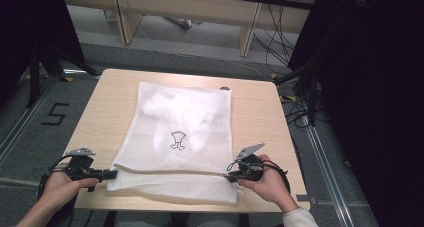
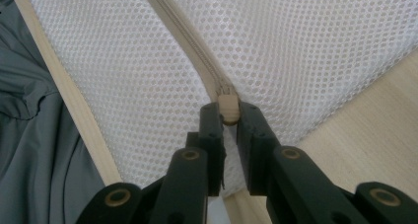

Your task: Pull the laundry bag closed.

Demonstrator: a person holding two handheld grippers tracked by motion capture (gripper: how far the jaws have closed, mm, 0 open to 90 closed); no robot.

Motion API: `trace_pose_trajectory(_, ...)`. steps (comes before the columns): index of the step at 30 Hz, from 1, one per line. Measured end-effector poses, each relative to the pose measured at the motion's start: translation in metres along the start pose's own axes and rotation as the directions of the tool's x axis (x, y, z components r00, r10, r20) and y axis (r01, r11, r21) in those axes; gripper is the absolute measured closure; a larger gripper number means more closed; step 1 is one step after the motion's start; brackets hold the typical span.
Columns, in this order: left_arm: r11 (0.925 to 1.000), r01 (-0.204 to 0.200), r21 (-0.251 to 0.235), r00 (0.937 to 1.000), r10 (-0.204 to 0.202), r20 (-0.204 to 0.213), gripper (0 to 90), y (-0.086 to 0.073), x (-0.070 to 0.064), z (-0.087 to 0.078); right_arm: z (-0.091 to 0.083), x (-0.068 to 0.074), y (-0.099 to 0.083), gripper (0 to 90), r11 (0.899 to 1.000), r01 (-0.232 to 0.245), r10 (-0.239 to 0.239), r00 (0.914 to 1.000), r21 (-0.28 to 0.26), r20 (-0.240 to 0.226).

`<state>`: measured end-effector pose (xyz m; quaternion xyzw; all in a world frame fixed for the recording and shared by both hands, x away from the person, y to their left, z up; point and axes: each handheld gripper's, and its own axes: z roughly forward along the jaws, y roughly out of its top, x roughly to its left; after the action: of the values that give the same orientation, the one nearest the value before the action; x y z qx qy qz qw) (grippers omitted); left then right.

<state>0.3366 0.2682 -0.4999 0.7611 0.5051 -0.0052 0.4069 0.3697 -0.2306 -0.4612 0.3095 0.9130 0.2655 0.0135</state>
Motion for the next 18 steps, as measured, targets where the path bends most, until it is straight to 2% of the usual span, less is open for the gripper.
trace_pose_trajectory(5,1.0000,0.001,-0.001,1.0000,-0.001,0.004,86.1,-0.0001,0.0001,0.0002,-0.0008,-0.0006,-0.0033,82.3,1.000,-0.020,0.020,0.9998,0.005,0.007)
trace_pose_trajectory(18,1.0000,0.001,0.002,1.0000,-0.001,0.005,86.1,-0.0002,-0.0001,0.0001,-0.0017,-0.0030,-0.0092,82.3,1.000,-0.017,0.017,0.9998,0.025,-0.002)
